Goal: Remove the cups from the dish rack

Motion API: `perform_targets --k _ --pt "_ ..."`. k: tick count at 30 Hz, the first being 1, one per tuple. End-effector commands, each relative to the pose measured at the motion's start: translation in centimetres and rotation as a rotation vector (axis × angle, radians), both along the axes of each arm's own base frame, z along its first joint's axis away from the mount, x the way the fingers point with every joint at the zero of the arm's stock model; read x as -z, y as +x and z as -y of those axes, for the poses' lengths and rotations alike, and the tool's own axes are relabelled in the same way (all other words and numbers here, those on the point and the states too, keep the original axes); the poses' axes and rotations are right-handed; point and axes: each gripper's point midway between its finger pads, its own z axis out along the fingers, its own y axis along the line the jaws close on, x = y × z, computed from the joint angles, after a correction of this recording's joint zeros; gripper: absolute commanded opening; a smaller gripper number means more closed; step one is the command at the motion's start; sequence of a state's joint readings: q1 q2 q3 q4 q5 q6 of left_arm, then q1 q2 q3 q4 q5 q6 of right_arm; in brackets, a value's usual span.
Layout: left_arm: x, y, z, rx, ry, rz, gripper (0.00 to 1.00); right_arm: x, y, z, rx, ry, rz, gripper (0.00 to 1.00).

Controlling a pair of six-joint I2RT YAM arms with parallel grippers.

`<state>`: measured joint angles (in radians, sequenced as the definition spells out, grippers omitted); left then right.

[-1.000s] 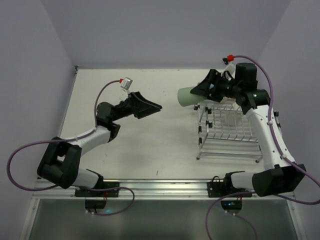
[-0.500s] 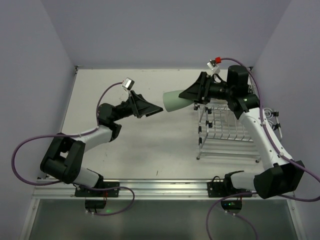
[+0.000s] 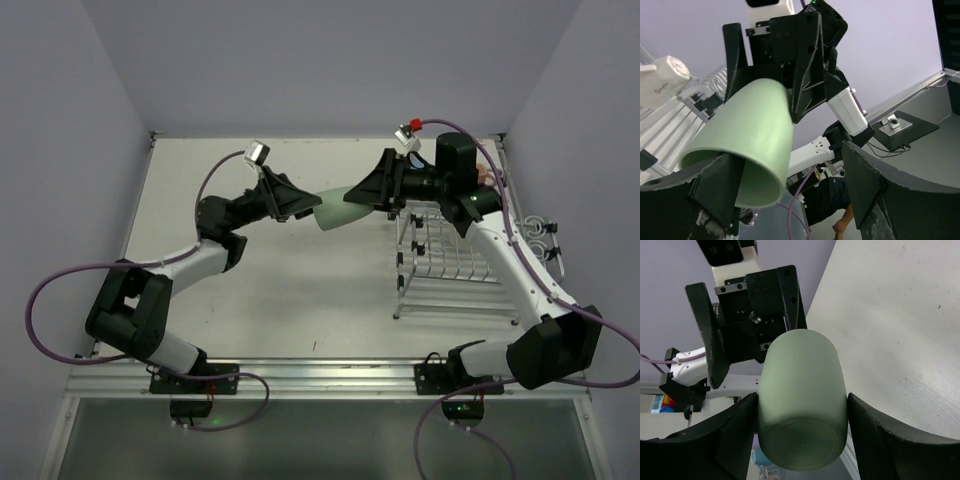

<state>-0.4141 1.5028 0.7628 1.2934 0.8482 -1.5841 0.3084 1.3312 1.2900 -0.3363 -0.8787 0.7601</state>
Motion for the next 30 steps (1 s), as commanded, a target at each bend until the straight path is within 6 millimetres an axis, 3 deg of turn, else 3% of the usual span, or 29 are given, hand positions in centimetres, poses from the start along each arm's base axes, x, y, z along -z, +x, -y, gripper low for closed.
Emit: perform_targets --k 1,4,10,13,14,16,18,19,20,21,22,23,24,25,26,27,28,30 --pt "-6.0 -3.4 -1.3 0.013 -0.173 0.325 0.8 -0.3 0.2 -1.0 -0.016 0.019 0.012 0.0" --pt "-6.6 -3.5 -1.4 0.019 -0.198 0.318 0.72 0.1 0.3 -1.9 -0.027 0.018 -0.001 0.0" --pt "-6.7 -3.6 -1.6 0.043 -0.222 0.281 0.43 0.3 0.6 -3.1 -0.031 0.029 -0.014 0.0" --pt "-6.5 -3.7 -1.5 0.061 -0.217 0.258 0.16 0.2 0.7 -3.3 -0.018 0.016 -0.016 0.0" --pt "-6.3 -3.7 -1.5 0.068 -0.207 0.25 0.0 0.0 0.9 -3.2 -0.007 0.013 -0.007 0.0" --pt "-6.1 -3.5 -1.4 0.071 -0.197 0.238 0.0 -0.7 0.9 -3.1 -0.003 0.011 0.01 0.02" --pt "-5.8 -3.1 -1.2 0.068 -0.174 0.226 0.0 -0.5 1.5 -2.5 0.043 -0.05 0.029 0.28" --pt "-5.7 -2.7 -1.3 0.049 -0.161 0.236 0.0 -1.5 1.9 -2.1 0.071 -0.069 0.061 0.43" --pt "-5.1 -1.9 -1.2 0.032 -0.13 0.203 0.0 -0.6 2.7 -1.1 0.137 -0.14 0.065 0.53" --pt "-5.1 -1.5 -1.3 0.011 -0.106 0.205 0.0 -0.7 3.3 -0.5 0.178 -0.174 0.079 0.7" --pt "-4.8 -0.8 -1.4 -0.014 -0.073 0.206 0.0 -1.3 4.0 0.2 0.226 -0.201 0.102 0.77" --pt "-2.9 1.7 -1.6 -0.081 0.021 0.169 0.0 -0.9 4.4 1.0 0.266 -0.248 0.1 0.82" --pt "-3.5 2.7 -1.9 -0.125 0.058 0.185 0.0 -0.5 5.8 2.3 0.351 -0.3 0.111 0.91" --pt "-3.0 5.0 -2.8 -0.228 0.125 0.265 0.0 -0.8 6.5 3.0 0.391 -0.331 0.14 0.94" --pt "-0.4 7.1 -3.2 -0.269 0.237 0.14 0.0 -0.4 7.2 3.9 0.442 -0.372 0.142 0.96" --pt "0.6 8.7 -3.6 -0.314 0.306 0.115 0.0 0.5 8.9 5.7 0.553 -0.453 0.147 0.98" --pt "-1.1 11.3 -4.6 -0.429 0.369 0.208 0.0 0.0 9.8 6.6 0.609 -0.488 0.162 0.98" --pt "2.0 13.6 -5.5 -0.48 0.521 0.094 0.0 0.8 11.2 8.5 0.691 -0.594 0.172 0.99"
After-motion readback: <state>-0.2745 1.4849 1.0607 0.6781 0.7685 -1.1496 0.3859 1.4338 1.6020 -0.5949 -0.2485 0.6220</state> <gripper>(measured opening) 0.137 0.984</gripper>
